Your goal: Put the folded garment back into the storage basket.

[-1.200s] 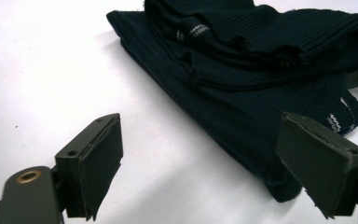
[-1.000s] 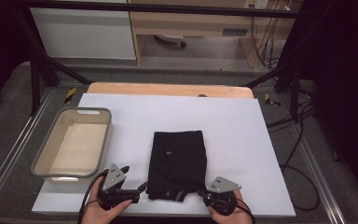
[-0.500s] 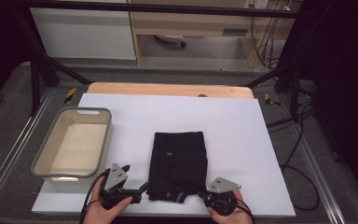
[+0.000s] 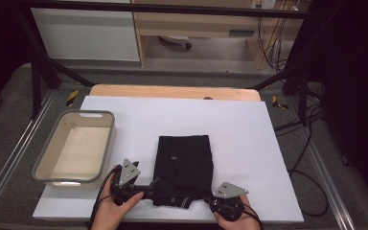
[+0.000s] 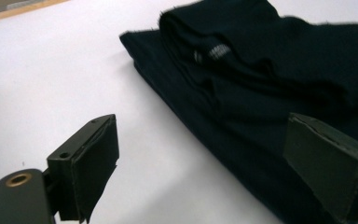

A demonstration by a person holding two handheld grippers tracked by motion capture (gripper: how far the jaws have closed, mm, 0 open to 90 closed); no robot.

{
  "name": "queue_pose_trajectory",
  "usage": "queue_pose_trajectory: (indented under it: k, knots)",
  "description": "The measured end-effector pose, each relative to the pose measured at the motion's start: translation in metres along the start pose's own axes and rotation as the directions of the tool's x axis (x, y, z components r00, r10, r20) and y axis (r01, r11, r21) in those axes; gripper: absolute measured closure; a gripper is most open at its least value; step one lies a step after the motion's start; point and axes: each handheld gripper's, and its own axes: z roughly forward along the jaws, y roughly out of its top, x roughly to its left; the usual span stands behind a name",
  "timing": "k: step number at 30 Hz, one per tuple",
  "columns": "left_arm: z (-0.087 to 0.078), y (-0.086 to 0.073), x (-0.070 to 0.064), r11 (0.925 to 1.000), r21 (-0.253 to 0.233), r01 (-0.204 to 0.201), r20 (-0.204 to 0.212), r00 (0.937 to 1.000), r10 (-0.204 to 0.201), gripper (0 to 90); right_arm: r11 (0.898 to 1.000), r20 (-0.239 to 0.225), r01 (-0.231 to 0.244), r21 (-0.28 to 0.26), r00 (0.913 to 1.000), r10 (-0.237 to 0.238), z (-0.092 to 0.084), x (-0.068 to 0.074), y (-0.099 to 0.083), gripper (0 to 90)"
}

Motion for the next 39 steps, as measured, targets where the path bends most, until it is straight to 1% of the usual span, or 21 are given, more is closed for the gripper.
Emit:
queue_pose_trajectory:
  k: [2,5,7,9,11,13,15,18,23,30,31,34,35,36,39]
  knots:
    - [0.004,0.009,0.003,0.9998,-0.003,-0.018,-0.01,0.9998,0.018,10.9,1.0,-0.001,0.002,0.003,1.0,-0.002,0.0,0.0,0.0,82.9]
    - [0.011,0.021,0.008,0.9994,-0.015,-0.032,-0.024,0.9992,0.032,11.1,1.0,0.004,0.012,0.012,0.9999,-0.012,-0.001,0.0,0.002,83.5]
    - [0.018,0.028,0.012,0.9991,-0.019,-0.037,-0.034,0.9987,0.037,11.1,1.0,0.001,0.007,0.014,1.0,-0.007,-0.001,0.0,0.002,83.6]
    - [0.026,0.031,0.016,0.9993,-0.02,-0.031,-0.039,0.9988,0.03,11.1,1.0,-0.001,0.008,0.015,1.0,-0.008,-0.002,-0.001,0.002,83.6]
    - [0.035,0.03,0.02,0.9998,-0.019,-0.01,-0.045,0.999,0.01,11.2,1.0,0.004,0.002,0.011,1.0,-0.002,-0.002,-0.001,0.002,83.6]
    - [0.044,0.031,0.024,0.9999,-0.01,0.001,-0.043,0.9991,-0.002,11.5,1.0,0.011,0.017,0.014,0.9998,-0.017,-0.001,0.0,0.001,83.6]
    - [0.052,0.033,0.028,1.0,0.003,0.003,-0.044,0.999,-0.003,11.5,1.0,0.011,0.016,0.014,0.9998,-0.016,-0.001,0.0,0.002,83.6]
    - [0.062,0.039,0.032,0.9999,0.015,-0.003,-0.058,0.9983,0.004,11.6,1.0,0.008,0.014,0.015,0.9999,-0.014,-0.001,0.0,0.002,83.7]
    - [0.073,0.049,0.038,0.9998,0.016,-0.013,-0.082,0.9965,0.014,11.9,1.0,0.007,0.015,0.016,0.9999,-0.015,-0.002,0.0,0.002,83.8]
    - [0.087,0.062,0.042,0.9995,0.015,-0.028,-0.107,0.9938,0.03,13.1,1.0,0.003,0.01,0.017,0.9999,-0.01,-0.003,-0.002,0.002,83.8]
    - [0.089,0.066,0.043,0.9996,0.006,-0.029,-0.116,0.9928,0.029,13.5,1.0,0.003,0.012,0.017,0.9999,-0.012,-0.003,-0.002,0.002,83.8]
    - [0.092,0.069,0.044,0.9997,-0.001,-0.026,-0.127,0.9916,0.026,14.1,1.0,0.004,0.013,0.017,0.9999,-0.013,-0.002,-0.002,0.002,83.8]
    - [0.093,0.071,0.044,0.9998,-0.007,-0.018,-0.126,0.9919,0.017,14.2,1.0,0.005,0.014,0.018,0.9999,-0.014,-0.002,-0.001,0.002,83.8]
    - [0.096,0.074,0.045,0.9998,-0.01,-0.017,-0.131,0.9912,0.016,14.3,1.0,0.007,0.017,0.017,0.9998,-0.017,-0.002,-0.001,0.001,83.7]
    - [0.098,0.077,0.046,0.9999,-0.009,-0.012,-0.133,0.9911,0.011,14.2,1.0,0.005,0.013,0.015,0.9999,-0.013,-0.002,-0.001,0.001,83.7]
